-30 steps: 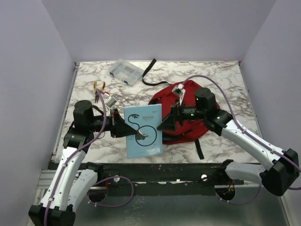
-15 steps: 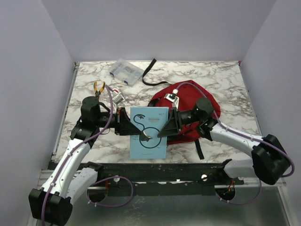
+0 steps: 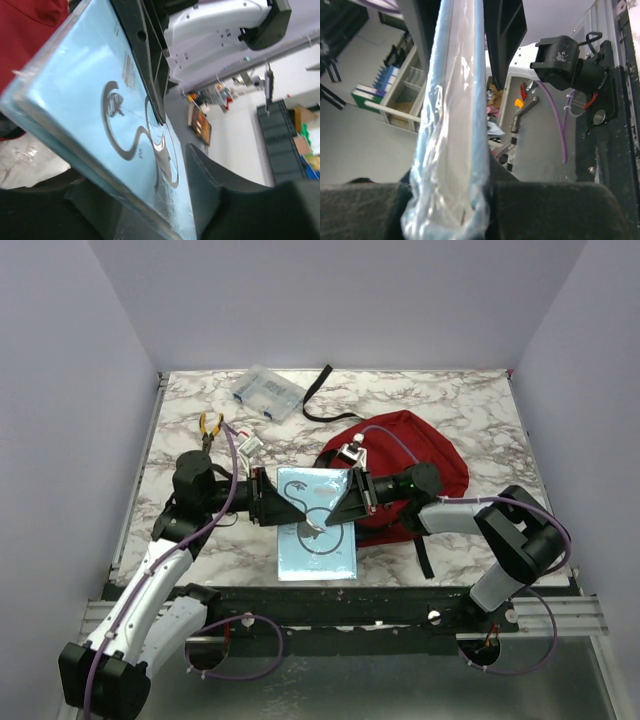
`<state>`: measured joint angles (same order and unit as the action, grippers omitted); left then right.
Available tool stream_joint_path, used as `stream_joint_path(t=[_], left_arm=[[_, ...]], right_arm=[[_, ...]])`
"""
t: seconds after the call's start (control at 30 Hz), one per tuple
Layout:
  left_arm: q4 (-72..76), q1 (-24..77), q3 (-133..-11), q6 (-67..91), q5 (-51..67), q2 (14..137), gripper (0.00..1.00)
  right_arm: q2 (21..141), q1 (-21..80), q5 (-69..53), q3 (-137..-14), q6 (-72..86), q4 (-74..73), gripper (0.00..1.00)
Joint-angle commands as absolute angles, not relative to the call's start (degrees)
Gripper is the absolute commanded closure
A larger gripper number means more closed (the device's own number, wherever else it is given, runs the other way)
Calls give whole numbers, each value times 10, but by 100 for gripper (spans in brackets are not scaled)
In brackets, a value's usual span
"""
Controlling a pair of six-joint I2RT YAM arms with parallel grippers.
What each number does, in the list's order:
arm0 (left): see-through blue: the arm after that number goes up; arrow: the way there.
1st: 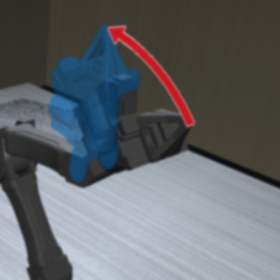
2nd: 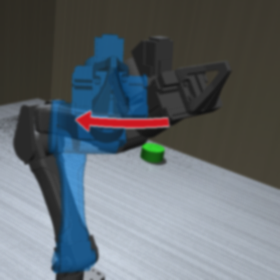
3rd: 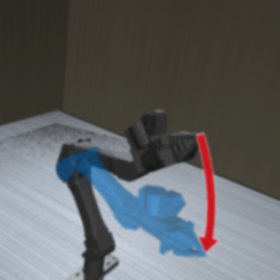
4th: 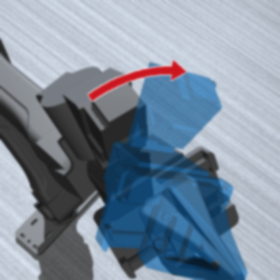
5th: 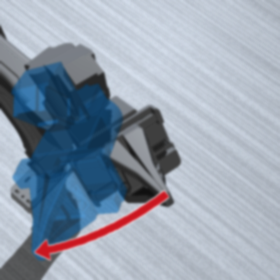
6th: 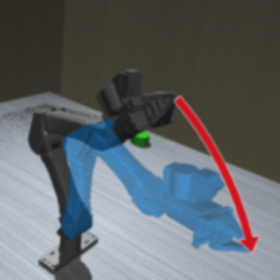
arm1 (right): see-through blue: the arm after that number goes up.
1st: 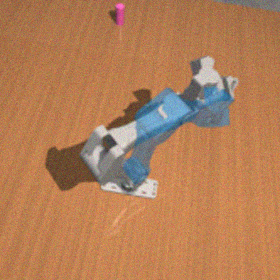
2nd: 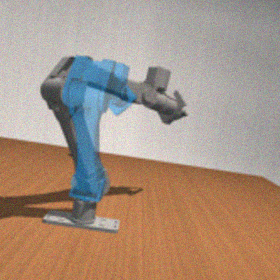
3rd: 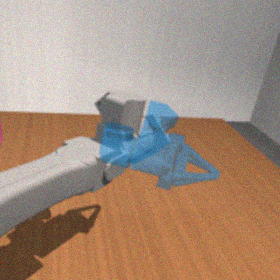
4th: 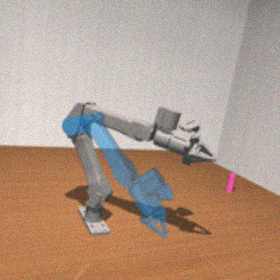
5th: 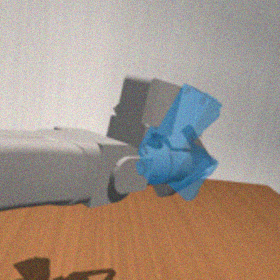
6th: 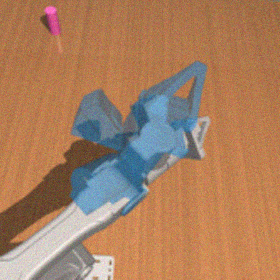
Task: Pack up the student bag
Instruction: Pick up the book from the center of the board.
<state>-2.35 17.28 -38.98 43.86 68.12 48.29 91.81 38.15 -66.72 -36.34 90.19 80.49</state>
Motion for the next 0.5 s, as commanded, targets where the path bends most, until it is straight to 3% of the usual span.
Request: stream_joint_path(t=[0.0,0.13,0.2,0.23,0.4,0.47], left_arm=[[14,169,-368,459,575,421,40],[-78,147,-367,464,450,350,31],[-123,146,-361,486,348,303,18],[-136,146,-349,518,310,273,16],[31,147,-215,696,248,163,2],[49,148,-193,727,248,161,2]], right_arm=[[943,363,-618,-361,1030,1020,99],[939,325,-585,-348,1037,1015,100],[936,310,-562,-337,1033,996,100],[936,304,-547,-331,1029,979,100],[930,300,-435,-283,1007,941,100],[926,301,-389,-267,1006,960,99]])
